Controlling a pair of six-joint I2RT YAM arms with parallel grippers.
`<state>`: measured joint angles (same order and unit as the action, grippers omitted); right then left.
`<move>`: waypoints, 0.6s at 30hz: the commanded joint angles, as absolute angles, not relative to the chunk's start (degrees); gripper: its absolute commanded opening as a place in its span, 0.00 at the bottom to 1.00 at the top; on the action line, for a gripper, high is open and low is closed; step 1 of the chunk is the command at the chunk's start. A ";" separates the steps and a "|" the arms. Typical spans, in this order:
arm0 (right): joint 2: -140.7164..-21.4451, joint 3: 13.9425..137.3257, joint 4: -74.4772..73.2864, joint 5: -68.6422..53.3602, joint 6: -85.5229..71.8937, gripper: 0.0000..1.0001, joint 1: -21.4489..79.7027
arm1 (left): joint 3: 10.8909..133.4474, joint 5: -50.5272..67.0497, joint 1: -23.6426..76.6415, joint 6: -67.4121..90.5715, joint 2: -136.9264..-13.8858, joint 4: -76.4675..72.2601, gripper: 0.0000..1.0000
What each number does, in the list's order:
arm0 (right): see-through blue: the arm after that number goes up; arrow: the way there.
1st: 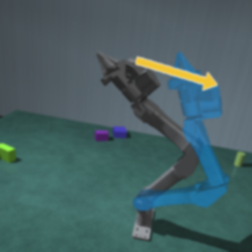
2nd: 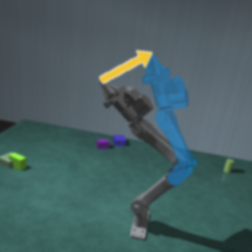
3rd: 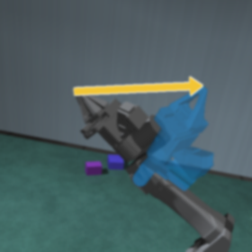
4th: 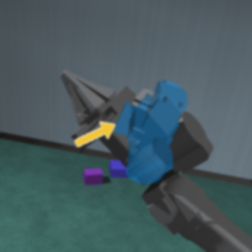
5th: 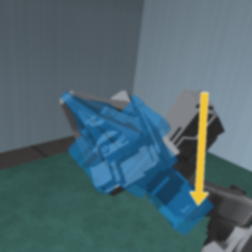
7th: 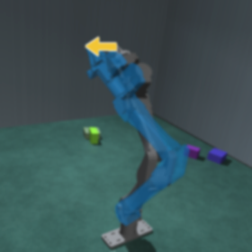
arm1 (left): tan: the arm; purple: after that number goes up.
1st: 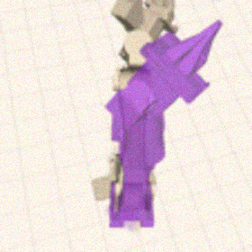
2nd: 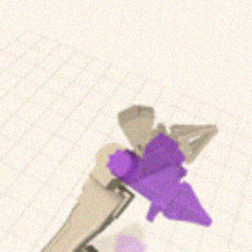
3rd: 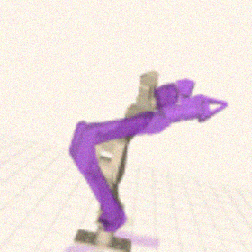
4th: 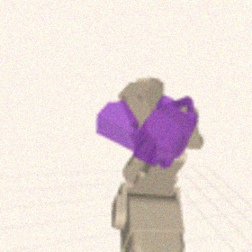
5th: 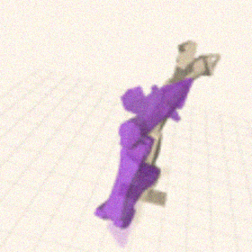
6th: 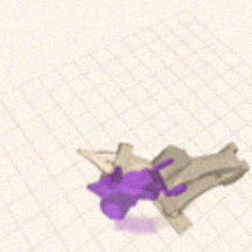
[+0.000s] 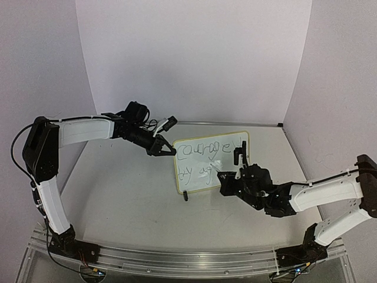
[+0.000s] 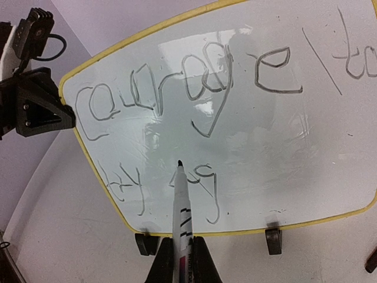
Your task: Write a sentence on the whiteboard
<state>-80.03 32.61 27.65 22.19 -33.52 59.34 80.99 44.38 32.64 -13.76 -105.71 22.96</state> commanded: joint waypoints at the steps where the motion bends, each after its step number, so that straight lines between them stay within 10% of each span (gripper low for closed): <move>1: -80.12 31.61 27.52 23.01 -31.96 0.00 57.71 | 81.04 38.58 32.70 -18.34 -104.85 23.09 0.00; 18: -84.34 33.20 28.91 21.44 -31.07 0.00 54.88 | 81.04 38.34 32.73 -18.37 -104.85 23.12 0.00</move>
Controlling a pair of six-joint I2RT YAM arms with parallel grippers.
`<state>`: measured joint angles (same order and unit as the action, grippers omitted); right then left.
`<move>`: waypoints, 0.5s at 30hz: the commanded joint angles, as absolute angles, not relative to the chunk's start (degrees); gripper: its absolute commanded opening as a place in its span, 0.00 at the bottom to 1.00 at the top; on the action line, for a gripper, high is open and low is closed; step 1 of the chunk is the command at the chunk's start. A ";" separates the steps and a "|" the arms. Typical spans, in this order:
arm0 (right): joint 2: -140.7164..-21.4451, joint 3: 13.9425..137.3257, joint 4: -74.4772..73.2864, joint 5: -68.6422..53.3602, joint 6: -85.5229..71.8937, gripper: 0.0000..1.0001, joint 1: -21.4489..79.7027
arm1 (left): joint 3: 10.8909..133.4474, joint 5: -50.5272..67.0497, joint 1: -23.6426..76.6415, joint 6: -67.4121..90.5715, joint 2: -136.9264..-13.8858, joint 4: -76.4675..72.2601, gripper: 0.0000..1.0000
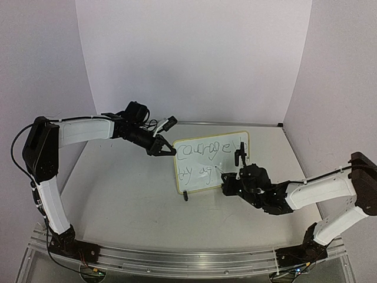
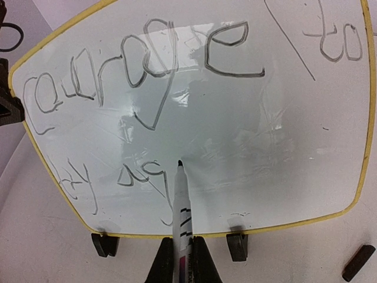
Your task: Write a sentence on the whiteboard
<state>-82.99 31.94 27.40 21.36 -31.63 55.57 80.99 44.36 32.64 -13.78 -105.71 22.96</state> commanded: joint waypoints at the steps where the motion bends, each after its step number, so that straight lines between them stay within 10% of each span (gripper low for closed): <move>1: -84.59 33.46 28.95 21.33 -31.04 0.00 54.78 | 81.04 38.36 32.71 -18.37 -104.85 23.12 0.00; 15: -85.22 33.69 30.67 18.79 -27.40 0.00 54.37 | 80.99 38.39 32.69 -18.44 -104.85 23.20 0.00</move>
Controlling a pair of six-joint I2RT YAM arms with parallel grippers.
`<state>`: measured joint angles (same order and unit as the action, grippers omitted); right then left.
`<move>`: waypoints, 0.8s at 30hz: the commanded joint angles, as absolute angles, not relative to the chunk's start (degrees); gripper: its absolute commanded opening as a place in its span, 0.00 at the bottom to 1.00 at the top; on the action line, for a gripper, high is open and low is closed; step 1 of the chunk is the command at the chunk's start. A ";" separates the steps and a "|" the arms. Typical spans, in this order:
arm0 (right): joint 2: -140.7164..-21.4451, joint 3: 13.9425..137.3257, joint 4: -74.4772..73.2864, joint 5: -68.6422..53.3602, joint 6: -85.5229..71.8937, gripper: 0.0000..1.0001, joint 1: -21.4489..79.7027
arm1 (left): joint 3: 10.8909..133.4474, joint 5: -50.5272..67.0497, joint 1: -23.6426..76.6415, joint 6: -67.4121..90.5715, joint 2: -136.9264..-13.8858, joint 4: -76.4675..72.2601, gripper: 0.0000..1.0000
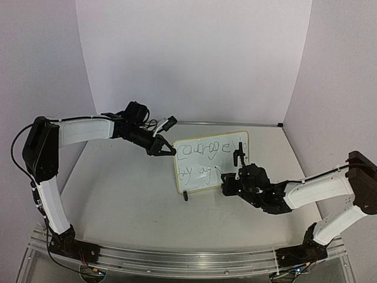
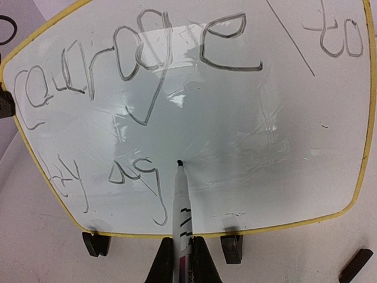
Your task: Write a sentence on the whiteboard
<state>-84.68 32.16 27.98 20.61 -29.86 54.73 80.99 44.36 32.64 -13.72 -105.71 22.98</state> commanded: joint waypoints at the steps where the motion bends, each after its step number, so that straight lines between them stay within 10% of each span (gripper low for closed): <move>1: -85.31 33.66 30.70 18.43 -27.15 0.00 54.34 | 81.03 38.41 32.71 -18.45 -104.85 23.20 0.00; 24: -86.57 33.49 26.91 21.26 -30.61 0.00 54.39 | 81.04 38.41 32.72 -18.38 -104.94 23.20 0.00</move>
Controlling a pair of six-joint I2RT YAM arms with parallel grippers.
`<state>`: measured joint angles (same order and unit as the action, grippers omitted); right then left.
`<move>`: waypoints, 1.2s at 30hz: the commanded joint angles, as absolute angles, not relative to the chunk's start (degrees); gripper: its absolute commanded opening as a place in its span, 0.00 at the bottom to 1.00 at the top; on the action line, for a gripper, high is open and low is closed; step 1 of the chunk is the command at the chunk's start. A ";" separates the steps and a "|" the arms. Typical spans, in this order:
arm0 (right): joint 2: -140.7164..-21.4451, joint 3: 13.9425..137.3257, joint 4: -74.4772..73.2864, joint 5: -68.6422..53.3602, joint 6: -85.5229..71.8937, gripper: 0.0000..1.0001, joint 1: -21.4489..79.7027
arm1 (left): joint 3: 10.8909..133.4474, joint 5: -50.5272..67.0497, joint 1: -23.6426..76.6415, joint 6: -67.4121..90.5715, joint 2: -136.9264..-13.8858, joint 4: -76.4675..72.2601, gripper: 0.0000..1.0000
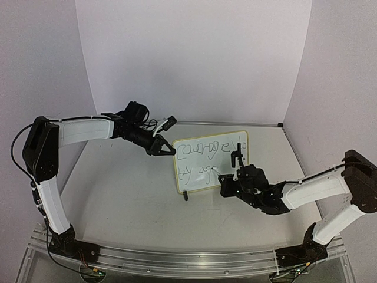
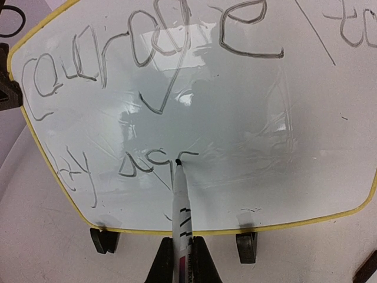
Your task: Write a sentence on the whiteboard
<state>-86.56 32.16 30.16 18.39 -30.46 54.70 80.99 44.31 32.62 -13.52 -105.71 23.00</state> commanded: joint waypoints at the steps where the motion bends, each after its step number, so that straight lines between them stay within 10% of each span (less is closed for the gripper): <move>1: -86.28 33.58 26.60 21.30 -30.53 0.00 54.39 | 81.04 38.41 32.71 -18.39 -104.94 23.21 0.00; 36: -85.85 34.45 25.64 22.84 -31.07 0.00 54.36 | 81.04 38.39 32.79 -18.36 -104.66 23.21 0.00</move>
<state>-84.50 34.15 25.04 22.22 -29.11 54.76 80.99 44.34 32.64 -13.67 -105.71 22.98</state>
